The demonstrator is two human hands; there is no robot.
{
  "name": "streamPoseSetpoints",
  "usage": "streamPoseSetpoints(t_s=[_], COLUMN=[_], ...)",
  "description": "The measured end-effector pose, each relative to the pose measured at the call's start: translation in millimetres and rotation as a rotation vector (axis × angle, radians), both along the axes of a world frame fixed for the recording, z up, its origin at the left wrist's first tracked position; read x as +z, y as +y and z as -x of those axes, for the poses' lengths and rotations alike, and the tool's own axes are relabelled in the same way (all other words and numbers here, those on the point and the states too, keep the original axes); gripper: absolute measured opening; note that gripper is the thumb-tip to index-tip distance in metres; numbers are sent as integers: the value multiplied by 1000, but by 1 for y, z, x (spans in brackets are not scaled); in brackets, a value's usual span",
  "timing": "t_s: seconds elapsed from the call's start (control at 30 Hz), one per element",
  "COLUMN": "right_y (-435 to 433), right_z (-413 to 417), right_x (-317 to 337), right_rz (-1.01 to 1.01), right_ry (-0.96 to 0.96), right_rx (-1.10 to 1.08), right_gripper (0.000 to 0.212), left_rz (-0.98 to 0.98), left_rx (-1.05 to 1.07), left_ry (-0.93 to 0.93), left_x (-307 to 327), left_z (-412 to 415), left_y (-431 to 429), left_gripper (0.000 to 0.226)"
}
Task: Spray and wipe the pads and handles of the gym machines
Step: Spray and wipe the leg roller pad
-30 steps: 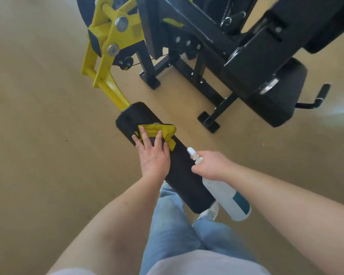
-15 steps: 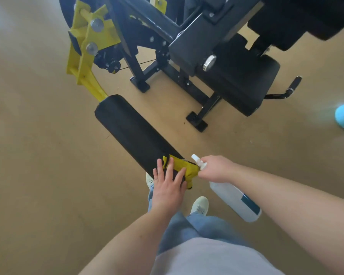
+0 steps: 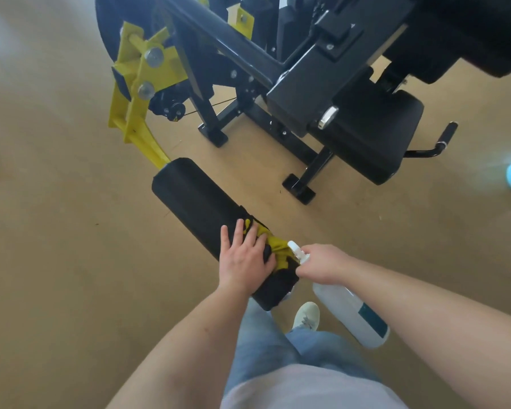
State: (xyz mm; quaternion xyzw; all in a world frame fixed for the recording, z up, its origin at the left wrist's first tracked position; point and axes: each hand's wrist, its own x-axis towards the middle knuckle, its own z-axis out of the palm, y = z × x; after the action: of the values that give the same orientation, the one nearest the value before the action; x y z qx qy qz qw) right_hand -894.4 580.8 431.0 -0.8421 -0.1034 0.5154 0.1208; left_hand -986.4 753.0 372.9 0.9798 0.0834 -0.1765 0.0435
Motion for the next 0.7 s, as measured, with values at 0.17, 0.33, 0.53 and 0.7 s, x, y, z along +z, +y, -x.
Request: streamPoseSetpoints(t_s=[0.17,0.33,0.53,0.7], right_y=[43,93,133,142], right_z=[-15,-37,-49,-39], right_x=[-6,-14,-15,-16], right_rz=[38,74,162,172], right_ry=[1,39,143,152], right_rx=[-11,-45,-130,-158], right_gripper=[30,28,21,25], left_rz=[-29,-16,-34,-14], left_rx=[52,145,249,393], left_ry=[0,10,38,87], left_x=[-5,-7,-7,-3], left_z=[-22,-58,-98,-120], left_y=[77,139,195,209], left_gripper=[59,58,58,56])
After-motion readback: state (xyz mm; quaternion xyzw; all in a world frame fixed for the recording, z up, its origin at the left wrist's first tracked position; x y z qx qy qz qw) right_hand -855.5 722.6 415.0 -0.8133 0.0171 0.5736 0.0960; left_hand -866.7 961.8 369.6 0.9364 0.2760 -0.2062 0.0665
